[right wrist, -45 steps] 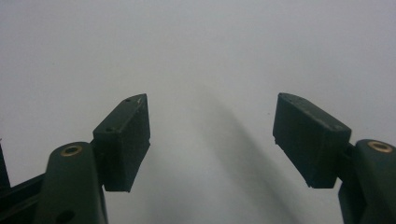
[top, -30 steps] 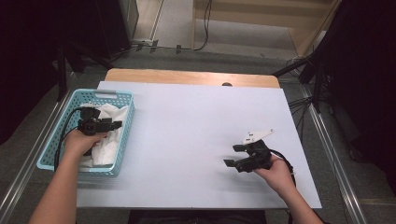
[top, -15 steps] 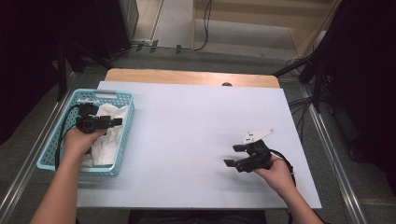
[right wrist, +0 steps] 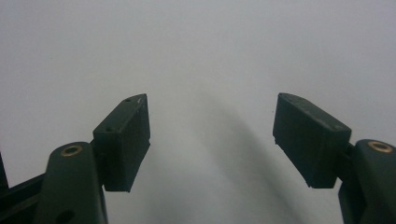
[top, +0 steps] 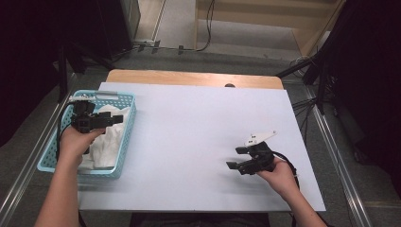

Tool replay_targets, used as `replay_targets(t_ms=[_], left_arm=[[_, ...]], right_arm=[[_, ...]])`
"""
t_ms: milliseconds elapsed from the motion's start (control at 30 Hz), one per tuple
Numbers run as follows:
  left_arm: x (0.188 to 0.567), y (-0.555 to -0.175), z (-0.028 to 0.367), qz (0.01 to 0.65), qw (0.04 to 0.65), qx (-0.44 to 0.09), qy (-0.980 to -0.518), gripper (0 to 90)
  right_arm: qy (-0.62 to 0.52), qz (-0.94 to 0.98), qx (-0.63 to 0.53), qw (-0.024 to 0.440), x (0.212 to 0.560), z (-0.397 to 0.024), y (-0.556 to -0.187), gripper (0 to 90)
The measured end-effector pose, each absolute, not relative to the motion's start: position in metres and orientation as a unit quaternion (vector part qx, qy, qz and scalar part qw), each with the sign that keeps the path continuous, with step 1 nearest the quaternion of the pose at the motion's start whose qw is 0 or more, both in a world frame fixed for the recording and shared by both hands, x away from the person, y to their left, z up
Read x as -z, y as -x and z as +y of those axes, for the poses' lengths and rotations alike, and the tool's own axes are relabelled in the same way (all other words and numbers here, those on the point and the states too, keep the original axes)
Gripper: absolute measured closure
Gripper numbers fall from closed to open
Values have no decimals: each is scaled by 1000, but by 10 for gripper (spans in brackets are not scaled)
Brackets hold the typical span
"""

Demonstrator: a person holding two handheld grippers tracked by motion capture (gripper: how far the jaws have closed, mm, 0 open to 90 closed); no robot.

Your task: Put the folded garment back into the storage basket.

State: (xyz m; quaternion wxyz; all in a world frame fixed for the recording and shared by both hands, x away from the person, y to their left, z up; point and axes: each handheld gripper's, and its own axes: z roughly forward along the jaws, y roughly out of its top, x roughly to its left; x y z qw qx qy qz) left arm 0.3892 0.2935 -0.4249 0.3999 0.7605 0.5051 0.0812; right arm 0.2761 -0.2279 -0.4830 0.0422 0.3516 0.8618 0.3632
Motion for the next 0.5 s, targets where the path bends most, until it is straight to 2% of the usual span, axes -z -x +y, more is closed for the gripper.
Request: replay_targets(t_ms=[500], left_arm=[[407, -375, 264, 466, 411, -61, -781, 306]], right_arm=[[-351, 859, -371, 35, 482, -231, -277, 259]])
